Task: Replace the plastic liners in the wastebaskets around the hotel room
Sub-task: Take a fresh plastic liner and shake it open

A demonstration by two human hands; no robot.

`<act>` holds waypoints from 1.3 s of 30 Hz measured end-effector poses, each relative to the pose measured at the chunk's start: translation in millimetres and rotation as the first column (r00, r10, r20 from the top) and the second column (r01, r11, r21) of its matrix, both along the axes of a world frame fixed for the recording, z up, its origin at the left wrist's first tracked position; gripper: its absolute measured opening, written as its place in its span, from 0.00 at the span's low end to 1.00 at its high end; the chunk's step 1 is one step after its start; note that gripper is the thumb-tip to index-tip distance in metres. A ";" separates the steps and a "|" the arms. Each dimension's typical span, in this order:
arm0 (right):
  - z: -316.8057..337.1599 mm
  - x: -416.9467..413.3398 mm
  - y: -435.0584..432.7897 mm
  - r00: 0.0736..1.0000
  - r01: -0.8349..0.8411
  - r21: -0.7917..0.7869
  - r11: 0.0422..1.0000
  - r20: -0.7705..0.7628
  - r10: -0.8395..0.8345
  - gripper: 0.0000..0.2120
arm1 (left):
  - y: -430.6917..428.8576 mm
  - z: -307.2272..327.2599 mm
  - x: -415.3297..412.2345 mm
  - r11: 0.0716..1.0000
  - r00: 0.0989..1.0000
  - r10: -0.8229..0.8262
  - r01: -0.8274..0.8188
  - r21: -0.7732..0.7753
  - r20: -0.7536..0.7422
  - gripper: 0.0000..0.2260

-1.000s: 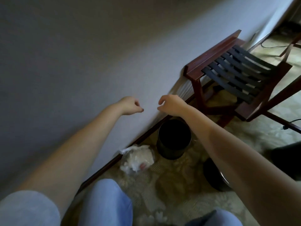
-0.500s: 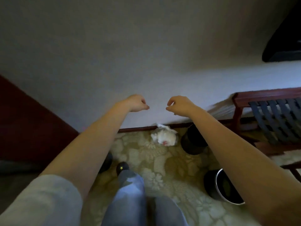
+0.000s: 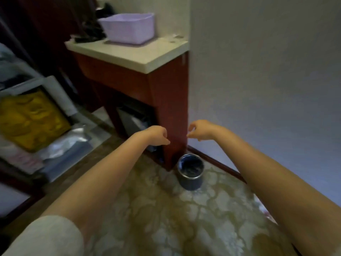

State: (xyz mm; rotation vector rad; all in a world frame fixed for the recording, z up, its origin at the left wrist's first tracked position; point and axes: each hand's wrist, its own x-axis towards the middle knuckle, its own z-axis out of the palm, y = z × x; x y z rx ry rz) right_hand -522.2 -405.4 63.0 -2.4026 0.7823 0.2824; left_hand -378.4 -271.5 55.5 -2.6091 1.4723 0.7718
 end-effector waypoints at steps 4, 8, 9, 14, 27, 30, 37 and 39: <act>11.9 118.8 117.3 0.956 -0.294 -0.040 0.955 0.013 0.295 0.20 | 139.4 11.6 91.0 0.976 0.975 0.218 -0.217 -0.036 0.040 0.12; 20.4 214.7 223.4 0.860 -0.506 -0.112 0.855 0.004 0.509 0.20 | 262.0 10.0 161.4 0.915 0.917 0.397 -0.395 -0.076 0.015 0.15; 22.4 234.9 244.6 0.849 -0.523 -0.119 0.844 0.016 0.528 0.19 | 287.5 9.2 175.5 0.898 0.901 0.434 -0.432 -0.080 0.001 0.15; 32.0 326.1 327.0 0.774 -0.623 -0.179 0.761 -0.006 0.633 0.19 | 386.3 10.8 237.5 0.817 0.824 0.564 -0.566 -0.110 -0.053 0.14; 14.7 616.6 412.0 0.555 -0.804 -0.217 0.553 0.062 0.830 0.16 | 478.8 5.8 467.2 0.586 0.609 0.791 -0.783 -0.210 -0.061 0.11; 17.9 702.2 417.6 0.547 -0.816 -0.151 0.558 0.108 0.830 0.12 | 486.4 16.1 533.8 0.537 0.550 0.835 -0.821 -0.192 -0.017 0.13; 19.6 865.3 469.0 0.477 -0.857 -0.159 0.490 0.114 0.871 0.13 | 546.6 21.1 648.0 0.354 0.371 0.928 -0.898 -0.261 -0.019 0.13; 15.6 903.7 489.2 0.436 -0.875 -0.179 0.451 0.117 0.892 0.13 | 568.0 14.5 679.4 0.294 0.323 0.945 -0.904 -0.310 -0.045 0.12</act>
